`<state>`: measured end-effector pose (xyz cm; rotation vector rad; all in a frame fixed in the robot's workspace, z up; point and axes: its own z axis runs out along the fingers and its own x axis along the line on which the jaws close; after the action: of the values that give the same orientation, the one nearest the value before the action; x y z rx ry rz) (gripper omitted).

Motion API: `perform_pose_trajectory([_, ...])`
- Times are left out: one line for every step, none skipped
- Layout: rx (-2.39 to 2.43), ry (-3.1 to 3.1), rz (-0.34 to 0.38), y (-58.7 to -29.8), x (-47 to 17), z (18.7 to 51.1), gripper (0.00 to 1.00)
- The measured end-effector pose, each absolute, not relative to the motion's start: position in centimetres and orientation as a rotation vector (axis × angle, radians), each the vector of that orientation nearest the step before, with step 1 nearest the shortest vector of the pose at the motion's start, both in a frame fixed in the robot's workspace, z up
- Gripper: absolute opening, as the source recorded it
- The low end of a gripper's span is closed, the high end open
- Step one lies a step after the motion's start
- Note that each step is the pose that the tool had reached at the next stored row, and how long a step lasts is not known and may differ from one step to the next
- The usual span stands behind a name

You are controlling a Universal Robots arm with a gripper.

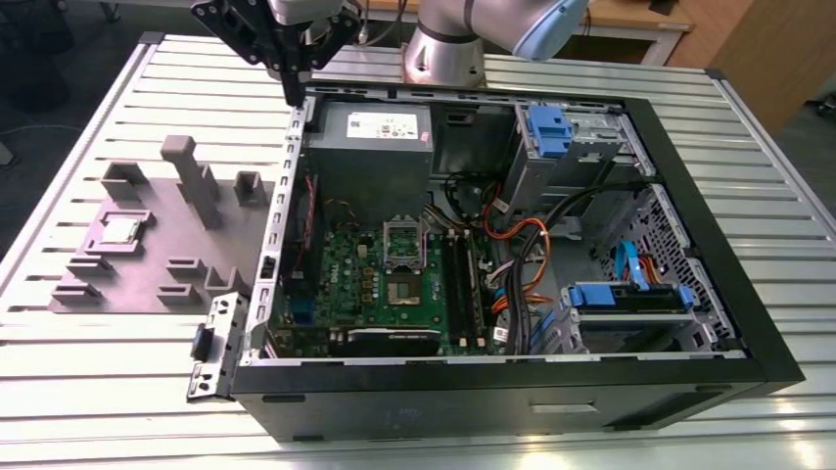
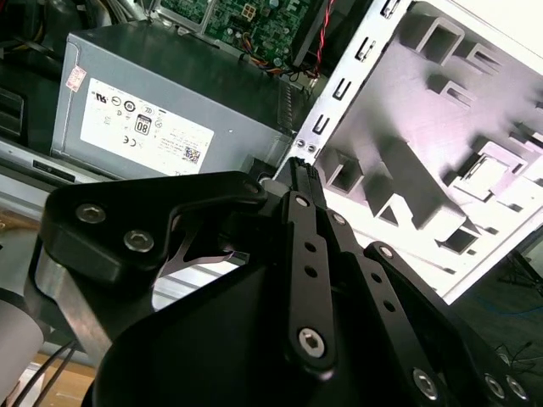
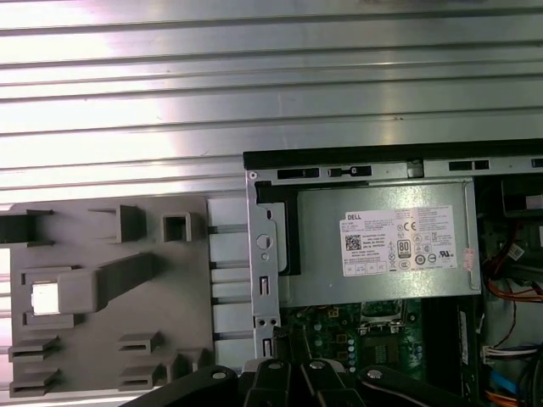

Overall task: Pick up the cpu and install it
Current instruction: 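Reach for the cpu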

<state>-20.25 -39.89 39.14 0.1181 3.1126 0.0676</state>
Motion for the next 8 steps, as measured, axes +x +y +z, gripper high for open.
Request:
perform_pose_trajectory([0.118, 3.113, 0.068, -39.89, -20.29, 39.14, 0.10])
perform_pose_trajectory([0.118, 3.113, 0.068, -39.89, -20.33, 39.13, 0.10])
perform_pose_trajectory([0.118, 3.113, 0.068, -39.89, -20.36, 39.13, 0.10])
perform_pose_trajectory([0.118, 3.113, 0.068, -39.89, -20.39, 39.13, 0.10])
perform_pose_trajectory([0.118, 3.113, 0.068, -39.89, -20.43, 39.13, 0.10])
perform_pose_trajectory([0.118, 3.113, 0.068, -39.89, -20.46, 39.13, 0.10])
perform_pose_trajectory([0.118, 3.113, 0.068, -39.89, -20.49, 39.13, 0.10])
perform_pose_trajectory([0.118, 3.113, 0.068, -39.89, -20.52, 39.13, 0.10])
